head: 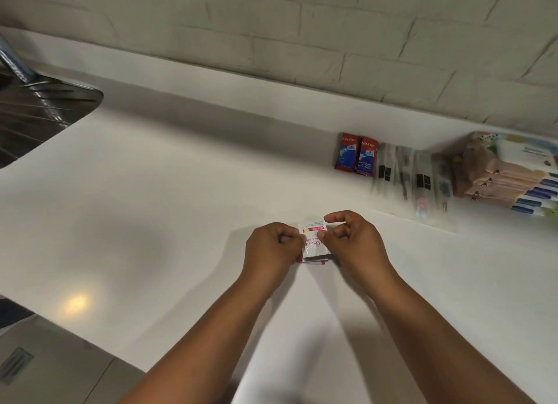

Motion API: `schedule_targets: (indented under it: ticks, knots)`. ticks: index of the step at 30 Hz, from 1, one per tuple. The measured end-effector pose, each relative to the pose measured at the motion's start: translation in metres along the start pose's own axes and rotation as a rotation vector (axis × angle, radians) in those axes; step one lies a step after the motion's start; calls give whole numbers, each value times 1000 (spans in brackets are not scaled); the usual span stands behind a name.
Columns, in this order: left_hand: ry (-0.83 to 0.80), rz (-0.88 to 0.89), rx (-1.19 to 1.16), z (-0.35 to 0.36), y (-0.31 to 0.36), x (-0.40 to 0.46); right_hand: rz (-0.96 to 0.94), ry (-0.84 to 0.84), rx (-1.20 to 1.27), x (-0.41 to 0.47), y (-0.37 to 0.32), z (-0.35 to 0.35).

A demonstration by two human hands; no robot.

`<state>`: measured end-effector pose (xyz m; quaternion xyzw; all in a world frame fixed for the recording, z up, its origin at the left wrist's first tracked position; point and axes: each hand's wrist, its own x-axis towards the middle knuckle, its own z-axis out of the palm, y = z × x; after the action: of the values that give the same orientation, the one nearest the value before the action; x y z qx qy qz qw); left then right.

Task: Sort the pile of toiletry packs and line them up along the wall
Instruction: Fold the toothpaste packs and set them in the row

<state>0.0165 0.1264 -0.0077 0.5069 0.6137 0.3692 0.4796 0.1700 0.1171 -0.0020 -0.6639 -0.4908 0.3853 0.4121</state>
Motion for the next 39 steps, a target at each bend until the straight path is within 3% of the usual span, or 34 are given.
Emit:
schedule_targets:
  ticks: [15,18,20,22,34,39]
  knots:
    - [87,89,284,10,-9,2,-104,37,-256,4,26,10]
    - [88,340,422,8,-12,-2,-129,62,-246,4,28,8]
    - [19,557,537,7,-16,-5,-146,80,-247,4,31,4]
    - [-60,651,616,9,-21,-10,-167,84,-258,5,32,1]
    - [-85,738,732,13,-24,-6,-356,64,-442,-9,41,-14]
    - [-125,744,709,17,-21,2,-430,133,-578,-7,58,-25]
